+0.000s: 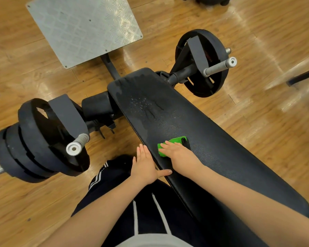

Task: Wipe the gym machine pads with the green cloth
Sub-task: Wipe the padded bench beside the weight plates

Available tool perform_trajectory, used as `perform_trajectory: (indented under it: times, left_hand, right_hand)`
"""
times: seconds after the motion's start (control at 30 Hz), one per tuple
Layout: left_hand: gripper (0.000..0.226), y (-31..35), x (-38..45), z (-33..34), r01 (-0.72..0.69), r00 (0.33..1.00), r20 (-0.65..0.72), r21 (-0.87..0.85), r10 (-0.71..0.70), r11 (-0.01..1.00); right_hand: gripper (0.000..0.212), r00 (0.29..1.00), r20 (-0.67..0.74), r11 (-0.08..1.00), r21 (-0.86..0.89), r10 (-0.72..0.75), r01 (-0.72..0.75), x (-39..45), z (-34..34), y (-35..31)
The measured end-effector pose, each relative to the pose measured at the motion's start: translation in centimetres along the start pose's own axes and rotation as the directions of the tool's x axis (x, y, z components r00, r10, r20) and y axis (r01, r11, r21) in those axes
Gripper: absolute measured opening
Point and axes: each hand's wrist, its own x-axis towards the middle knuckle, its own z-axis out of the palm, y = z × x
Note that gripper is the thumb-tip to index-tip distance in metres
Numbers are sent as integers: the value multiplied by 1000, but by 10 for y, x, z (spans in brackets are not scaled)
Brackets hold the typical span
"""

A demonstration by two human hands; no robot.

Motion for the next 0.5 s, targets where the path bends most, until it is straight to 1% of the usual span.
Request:
perform_trajectory:
  times: [0.07,0.17,0.23,0.33,0.43,0.5]
  left_hand:
    - [136,1,0,-1,-5,1000,1,-13,5,1000]
    - [136,1,1,-1,-2,1000,-5,-27,1,1000]
    - [135,1,0,0,-2,1000,-5,-22,2,1000]
    - [136,1,0,0,-2,1000,0,-20,2,1000]
    - [136,1,-1,0,5,1000,-9,-18,-5,1000]
    - [136,1,-1,0,7,1000,-8,-5,-7,1000]
  right_hand:
    - [61,999,39,999,-32,-1,2,8,1,3]
    - [70,984,171,991,-119,-41,62,40,0,1]
    - [69,980,185,986,-136,-67,93,61,-2,-1]
    - [63,990,115,986,-134,-79,94,79,-5,-10]
    - [48,994,-40,983,-155,-104,97,74,-2,-15]
    - [46,991,-58,983,-145,-121,112,68,-1,-11]
